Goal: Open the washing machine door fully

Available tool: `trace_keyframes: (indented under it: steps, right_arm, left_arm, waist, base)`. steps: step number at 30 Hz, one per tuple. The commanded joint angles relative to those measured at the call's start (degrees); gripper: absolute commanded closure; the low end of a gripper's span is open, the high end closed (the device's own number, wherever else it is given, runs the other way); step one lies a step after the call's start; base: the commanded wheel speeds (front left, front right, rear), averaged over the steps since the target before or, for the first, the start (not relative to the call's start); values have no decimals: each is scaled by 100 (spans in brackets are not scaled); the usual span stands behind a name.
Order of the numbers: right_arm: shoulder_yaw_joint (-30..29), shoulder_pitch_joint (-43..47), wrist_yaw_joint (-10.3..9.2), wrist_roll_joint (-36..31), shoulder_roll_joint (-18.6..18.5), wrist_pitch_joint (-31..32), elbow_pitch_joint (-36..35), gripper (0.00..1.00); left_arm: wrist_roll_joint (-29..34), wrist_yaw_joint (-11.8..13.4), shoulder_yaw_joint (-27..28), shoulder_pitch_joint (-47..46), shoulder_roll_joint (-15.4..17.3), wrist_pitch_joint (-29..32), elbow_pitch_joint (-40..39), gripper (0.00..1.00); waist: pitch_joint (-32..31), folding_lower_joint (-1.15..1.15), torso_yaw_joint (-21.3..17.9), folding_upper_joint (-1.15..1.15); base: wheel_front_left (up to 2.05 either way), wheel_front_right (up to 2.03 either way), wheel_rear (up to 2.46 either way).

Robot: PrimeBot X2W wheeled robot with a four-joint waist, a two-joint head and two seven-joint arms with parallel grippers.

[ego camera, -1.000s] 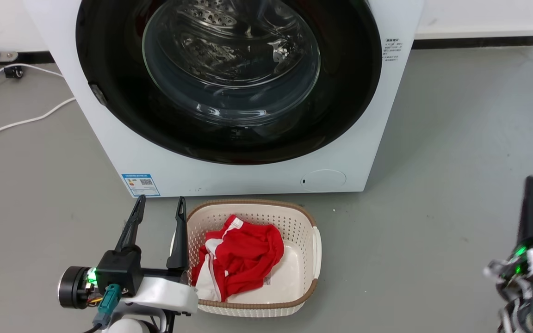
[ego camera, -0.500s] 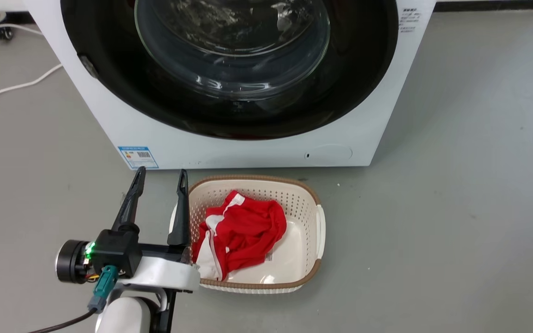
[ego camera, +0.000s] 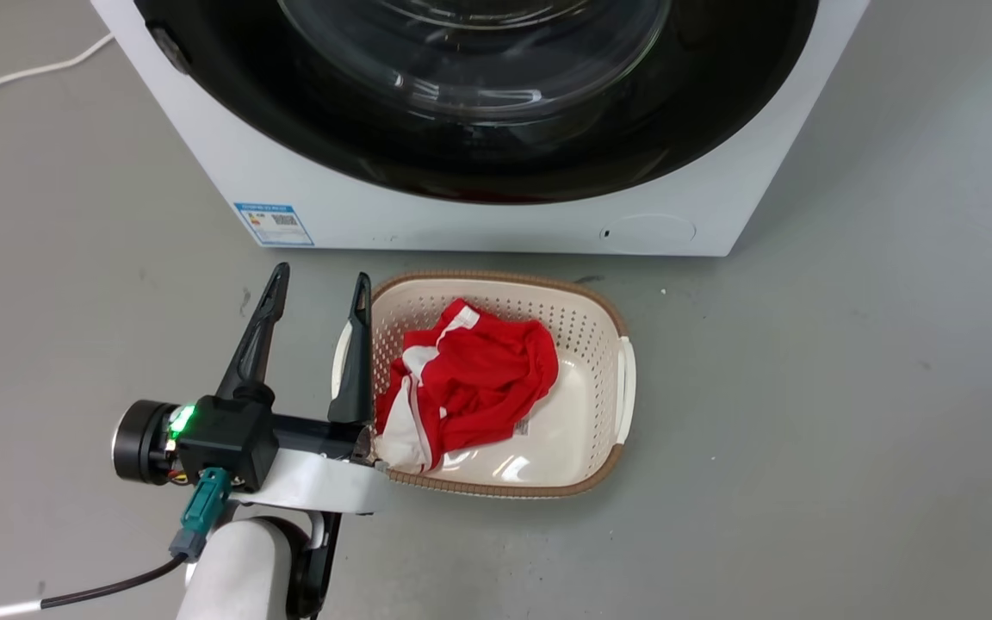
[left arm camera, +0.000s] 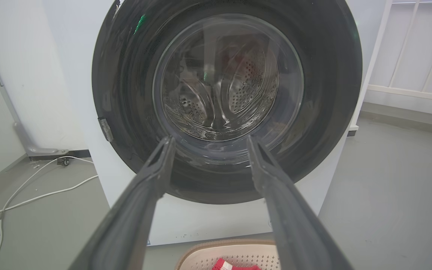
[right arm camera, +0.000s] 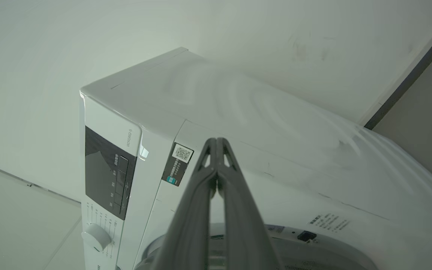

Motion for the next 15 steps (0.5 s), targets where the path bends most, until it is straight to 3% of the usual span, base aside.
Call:
trace_keyframes:
  steps: [1, 8, 15]
  right_arm:
    - [129, -150, -2, -112, 22, 118, 122, 100]
    - [862, -992, -2, -709, 277, 1089, 771, 100]
    - [1240, -1284, -2, -976, 513, 1824, 907, 100]
  left_arm:
    - [31, -12, -13, -93, -6, -15, -26, 0]
    - [40, -34, -98, -269, -10, -15, -136, 0]
    - [12, -28, -147, -414, -10, -15, -170, 0]
  waist:
    - [103, -1, 58, 0]
    - [452, -1, 149, 0]
    - [737, -1, 233, 0]
  base:
    - [0, 0, 0]
    - [0, 0, 0]
    - [0, 0, 0]
